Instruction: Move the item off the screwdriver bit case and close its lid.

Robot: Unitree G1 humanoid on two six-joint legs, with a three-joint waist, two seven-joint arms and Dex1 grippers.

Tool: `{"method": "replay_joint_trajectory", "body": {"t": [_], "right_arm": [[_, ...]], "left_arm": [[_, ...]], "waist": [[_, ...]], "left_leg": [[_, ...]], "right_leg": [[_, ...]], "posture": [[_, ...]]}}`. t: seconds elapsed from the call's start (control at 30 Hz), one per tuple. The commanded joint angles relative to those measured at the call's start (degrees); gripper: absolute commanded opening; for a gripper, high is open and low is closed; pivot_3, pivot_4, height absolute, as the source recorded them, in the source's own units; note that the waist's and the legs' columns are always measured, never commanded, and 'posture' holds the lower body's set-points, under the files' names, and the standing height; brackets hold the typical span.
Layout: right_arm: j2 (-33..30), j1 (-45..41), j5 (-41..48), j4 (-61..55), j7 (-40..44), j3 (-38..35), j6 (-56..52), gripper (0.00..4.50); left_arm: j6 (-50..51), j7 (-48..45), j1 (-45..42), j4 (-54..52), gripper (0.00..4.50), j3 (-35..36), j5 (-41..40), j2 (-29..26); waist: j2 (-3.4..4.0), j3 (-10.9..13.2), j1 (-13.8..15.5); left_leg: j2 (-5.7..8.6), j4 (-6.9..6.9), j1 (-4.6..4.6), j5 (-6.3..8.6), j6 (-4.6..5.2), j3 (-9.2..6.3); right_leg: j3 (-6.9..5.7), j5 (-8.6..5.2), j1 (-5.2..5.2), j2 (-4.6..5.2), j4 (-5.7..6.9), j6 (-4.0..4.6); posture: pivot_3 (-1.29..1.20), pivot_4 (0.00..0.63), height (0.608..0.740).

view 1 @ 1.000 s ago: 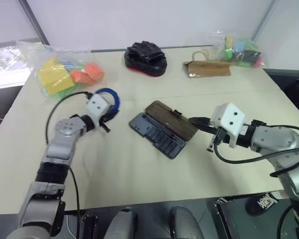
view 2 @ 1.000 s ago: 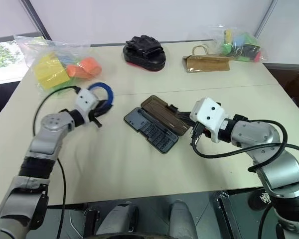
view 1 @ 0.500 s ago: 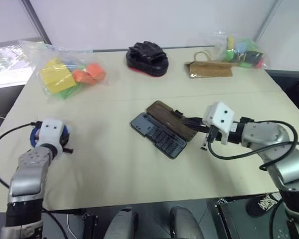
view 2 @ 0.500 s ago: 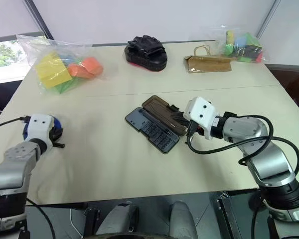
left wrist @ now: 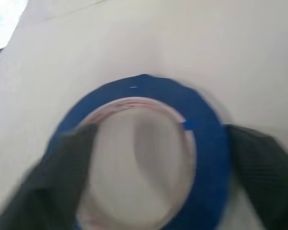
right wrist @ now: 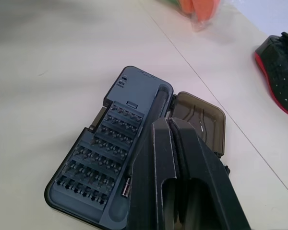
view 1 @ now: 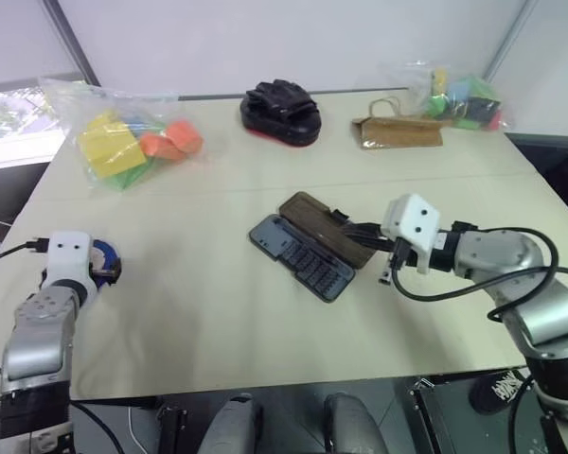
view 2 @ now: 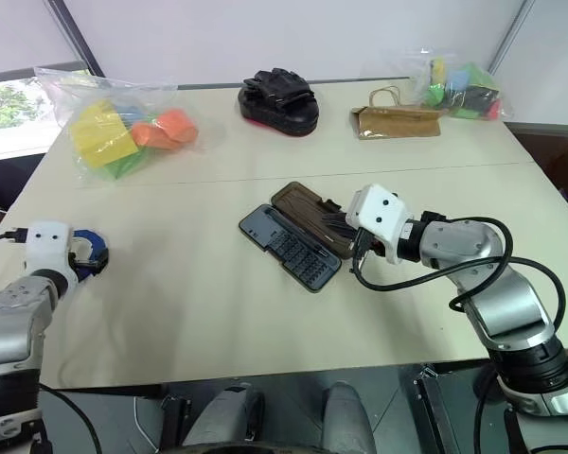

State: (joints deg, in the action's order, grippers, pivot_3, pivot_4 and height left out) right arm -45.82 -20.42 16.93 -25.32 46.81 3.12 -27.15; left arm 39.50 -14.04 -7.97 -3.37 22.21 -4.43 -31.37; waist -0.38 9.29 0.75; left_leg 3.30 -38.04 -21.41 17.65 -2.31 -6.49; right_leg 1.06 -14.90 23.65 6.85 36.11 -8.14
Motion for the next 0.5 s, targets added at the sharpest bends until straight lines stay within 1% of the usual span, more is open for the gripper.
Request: {"method": "replay_joint_trajectory", "body": {"t": [0.03, 0.13, 0.23, 0.33, 0.5], "right_arm": [[-0.2, 0.5, 0.0, -2.5, -0.5, -2.1, 0.4, 0.00], [-0.4, 1.1, 0.2, -2.9, -0.7, -2.5, 0.0, 0.00], [-0.4, 1.6, 0.1, -2.9, -1.1, -2.8, -0.2, 0.00], [0.4, 1.9, -0.3, -2.7, -2.5, -2.9, -0.7, 0.00], [3.3, 1.0, -1.2, -1.6, -8.0, -3.5, -4.3, 0.00]], "left_arm": [[0.6, 1.0, 0.1, -0.1, 4.48, -0.2, -0.4, 1.0], [1.2, 1.5, -3.3, -4.3, 4.48, 2.2, -3.6, 2.8], [3.5, 0.6, -7.7, -8.0, 4.48, 1.2, -6.6, 3.6], [7.0, -3.5, -10.8, -10.5, 4.48, -2.4, -10.5, 3.8], [9.6, -13.1, -11.1, -14.6, 4.48, -8.7, -18.1, 4.3]], "waist": [[0.00, 0.0, 0.0], [-0.04, 0.0, 0.1], [-0.25, 0.1, 0.1], [-0.26, 0.1, -0.1], [-0.25, 0.1, -0.7]], "left_leg": [[0.00, 0.00, 0.00, 0.00, 0.00, 0.00], [0.00, 0.00, -0.01, 0.00, 0.00, -0.04], [0.00, -0.03, -0.06, -0.03, -0.05, -0.07], [0.00, -0.04, -0.08, -0.10, -0.17, -0.07], [-0.01, 0.04, -0.07, -0.10, -0.19, 0.03]], "right_leg": [[0.00, 0.00, 0.00, 0.00, 0.00, 0.00], [-0.03, 0.00, 0.00, 0.00, 0.01, 0.00], [-0.05, 0.00, 0.01, 0.00, 0.01, 0.00], [-0.07, 0.00, 0.02, 0.00, 0.01, 0.00], [0.02, 0.00, 0.11, -0.01, 0.01, 0.00]], "posture": [[0.00, 0.150, 0.740], [0.00, 0.150, 0.740], [0.00, 0.150, 0.740], [0.00, 0.150, 0.740], [0.00, 0.150, 0.740]]}}
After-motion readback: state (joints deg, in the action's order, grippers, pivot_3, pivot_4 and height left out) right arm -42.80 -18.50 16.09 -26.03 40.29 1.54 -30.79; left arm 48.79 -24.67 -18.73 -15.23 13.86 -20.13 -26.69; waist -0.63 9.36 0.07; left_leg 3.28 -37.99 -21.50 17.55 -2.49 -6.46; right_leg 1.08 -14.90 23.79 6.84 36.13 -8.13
